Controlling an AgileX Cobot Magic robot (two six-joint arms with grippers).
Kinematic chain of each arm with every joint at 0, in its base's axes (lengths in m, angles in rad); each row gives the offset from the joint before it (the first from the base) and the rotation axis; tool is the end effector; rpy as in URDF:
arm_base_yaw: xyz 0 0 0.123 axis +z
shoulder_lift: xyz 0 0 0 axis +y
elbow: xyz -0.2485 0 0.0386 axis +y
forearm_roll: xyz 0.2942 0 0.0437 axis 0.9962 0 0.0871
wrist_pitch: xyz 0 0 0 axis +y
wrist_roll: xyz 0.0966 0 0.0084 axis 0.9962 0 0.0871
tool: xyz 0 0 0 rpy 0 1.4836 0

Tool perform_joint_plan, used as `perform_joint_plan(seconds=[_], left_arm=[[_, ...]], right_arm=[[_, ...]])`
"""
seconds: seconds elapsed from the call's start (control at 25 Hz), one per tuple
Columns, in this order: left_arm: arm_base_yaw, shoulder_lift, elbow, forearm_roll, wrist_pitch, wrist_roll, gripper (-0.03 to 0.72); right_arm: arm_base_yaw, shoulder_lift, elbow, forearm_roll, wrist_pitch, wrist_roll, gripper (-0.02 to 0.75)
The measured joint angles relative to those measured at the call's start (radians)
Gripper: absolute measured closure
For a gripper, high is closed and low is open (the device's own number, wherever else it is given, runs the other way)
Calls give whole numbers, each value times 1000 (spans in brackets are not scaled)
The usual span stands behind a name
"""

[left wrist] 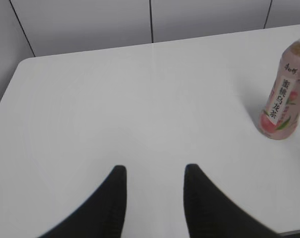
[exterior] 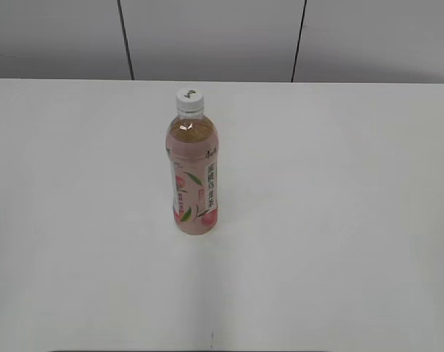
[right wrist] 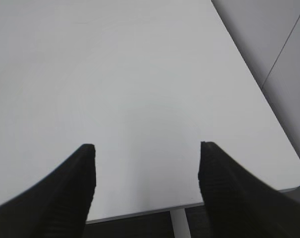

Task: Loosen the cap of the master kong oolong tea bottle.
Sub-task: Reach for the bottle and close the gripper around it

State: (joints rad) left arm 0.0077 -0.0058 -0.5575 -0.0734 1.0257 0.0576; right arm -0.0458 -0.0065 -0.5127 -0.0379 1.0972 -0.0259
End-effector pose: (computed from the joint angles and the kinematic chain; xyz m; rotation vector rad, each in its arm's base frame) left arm 0.0668 -0.0056 0.3188 0.0531 1.9435 -0.0430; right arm 0.0702 -0.0065 0.2982 0.0235 2.0621 -0.0897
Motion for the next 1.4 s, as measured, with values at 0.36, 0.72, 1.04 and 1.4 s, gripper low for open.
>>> perform_joint_plan(seconds=[0.36, 0.72, 1.04, 1.4], left_arm=[[0, 124, -19, -232, -161, 155, 443], [-2, 371, 38, -438, -529, 374, 419], [-21, 462, 238, -960, -863, 909, 365], [-283, 566, 239, -941, -917, 961, 358]], right_arm=[[0, 238, -51, 161, -44, -77, 244], [1, 521, -133, 367, -258, -196, 244], [1, 700, -133, 441, -480, -304, 244], [1, 936, -133, 546, -508, -462, 244]])
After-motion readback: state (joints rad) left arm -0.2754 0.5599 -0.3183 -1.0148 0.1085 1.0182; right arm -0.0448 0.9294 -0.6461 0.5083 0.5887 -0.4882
